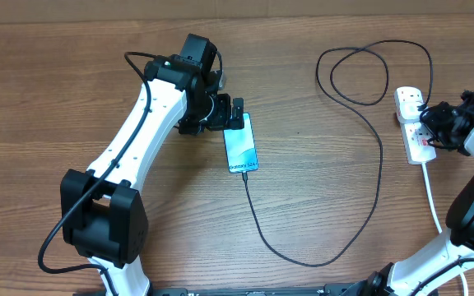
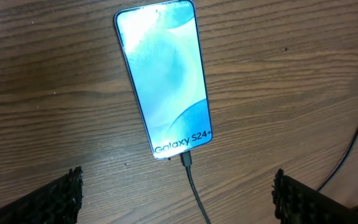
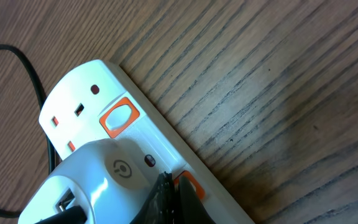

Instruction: Plug charger to phone and switch on socket

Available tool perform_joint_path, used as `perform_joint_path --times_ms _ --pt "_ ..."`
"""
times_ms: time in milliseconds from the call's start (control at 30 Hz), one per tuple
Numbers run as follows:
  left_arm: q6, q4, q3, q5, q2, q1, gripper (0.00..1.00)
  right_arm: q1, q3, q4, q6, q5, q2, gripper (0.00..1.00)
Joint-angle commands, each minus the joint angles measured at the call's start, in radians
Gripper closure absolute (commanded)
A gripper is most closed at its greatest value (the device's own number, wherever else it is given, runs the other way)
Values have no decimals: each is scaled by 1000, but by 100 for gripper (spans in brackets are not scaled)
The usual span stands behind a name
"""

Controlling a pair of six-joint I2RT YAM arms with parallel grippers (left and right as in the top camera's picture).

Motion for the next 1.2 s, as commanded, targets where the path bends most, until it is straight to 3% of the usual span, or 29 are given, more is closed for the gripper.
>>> perform_joint_path --times_ms 0,433,633,967,1167 --pt "-3 5 17 -11 -8 -8 0 53 5 -45 -4 -53 22 96" --pt "-3 4 16 -10 -8 -9 0 108 8 -127 2 -51 20 96" --pt "-3 -1 16 -10 -8 -8 0 70 62 -252 26 -27 -28 96" --pt "-2 -28 17 13 -10 -8 2 65 145 -478 26 55 -372 96" --pt "24 -61 17 13 -77 -9 4 161 145 -552 -40 -70 -640 96"
